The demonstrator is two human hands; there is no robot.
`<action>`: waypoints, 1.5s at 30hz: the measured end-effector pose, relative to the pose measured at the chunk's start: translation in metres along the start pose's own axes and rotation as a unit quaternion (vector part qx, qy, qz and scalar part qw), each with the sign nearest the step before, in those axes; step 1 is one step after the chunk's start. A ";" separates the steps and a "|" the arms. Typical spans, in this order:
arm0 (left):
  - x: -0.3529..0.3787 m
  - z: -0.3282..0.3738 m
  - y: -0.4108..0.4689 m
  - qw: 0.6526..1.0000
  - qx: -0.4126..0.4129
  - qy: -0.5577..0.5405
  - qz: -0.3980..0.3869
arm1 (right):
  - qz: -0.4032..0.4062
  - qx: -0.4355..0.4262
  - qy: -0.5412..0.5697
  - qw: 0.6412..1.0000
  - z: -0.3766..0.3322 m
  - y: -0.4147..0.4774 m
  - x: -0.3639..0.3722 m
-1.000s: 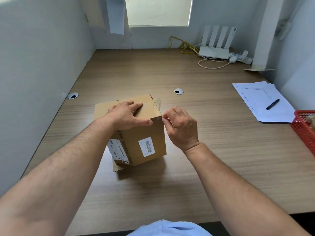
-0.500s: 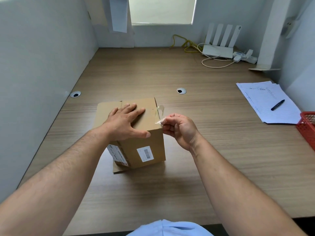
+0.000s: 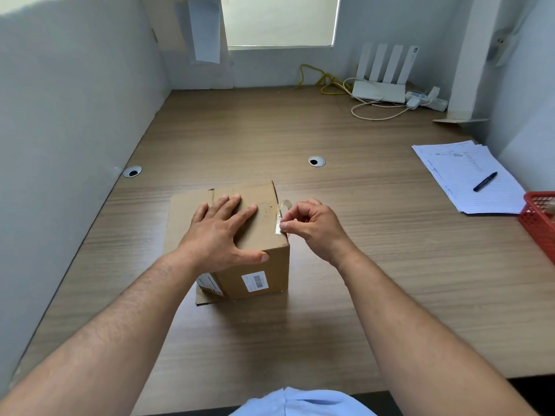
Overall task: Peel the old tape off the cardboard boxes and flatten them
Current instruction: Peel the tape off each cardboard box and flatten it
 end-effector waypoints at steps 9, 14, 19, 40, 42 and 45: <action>0.005 0.003 -0.007 1.000 0.001 0.014 0.000 | 0.072 0.083 0.116 0.987 0.002 0.003 0.010; 0.004 0.000 -0.006 1.000 -0.018 0.006 0.010 | -0.005 0.088 0.255 0.963 0.009 -0.004 -0.002; 0.005 0.001 -0.006 1.000 -0.019 0.002 0.013 | 0.119 0.056 0.087 0.988 0.006 -0.011 -0.003; 0.011 0.004 -0.016 1.000 -0.011 0.002 0.024 | 0.079 0.110 -0.048 0.990 -0.004 0.025 -0.007; 0.010 0.003 -0.013 1.000 -0.012 0.006 0.025 | 0.044 0.106 -0.032 0.993 -0.006 0.024 0.000; 0.010 0.003 -0.011 1.000 -0.011 0.008 0.025 | 0.019 0.090 -0.040 0.995 -0.005 0.020 0.006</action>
Point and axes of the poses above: each hand's wrist, its own y-axis towards the middle knuckle, its own x-axis out of the palm, z = x × y, the point moved 4 cm from there along y, towards the middle knuckle, and after that the axes turned 7 degrees about -z, right-handed, at the moved point
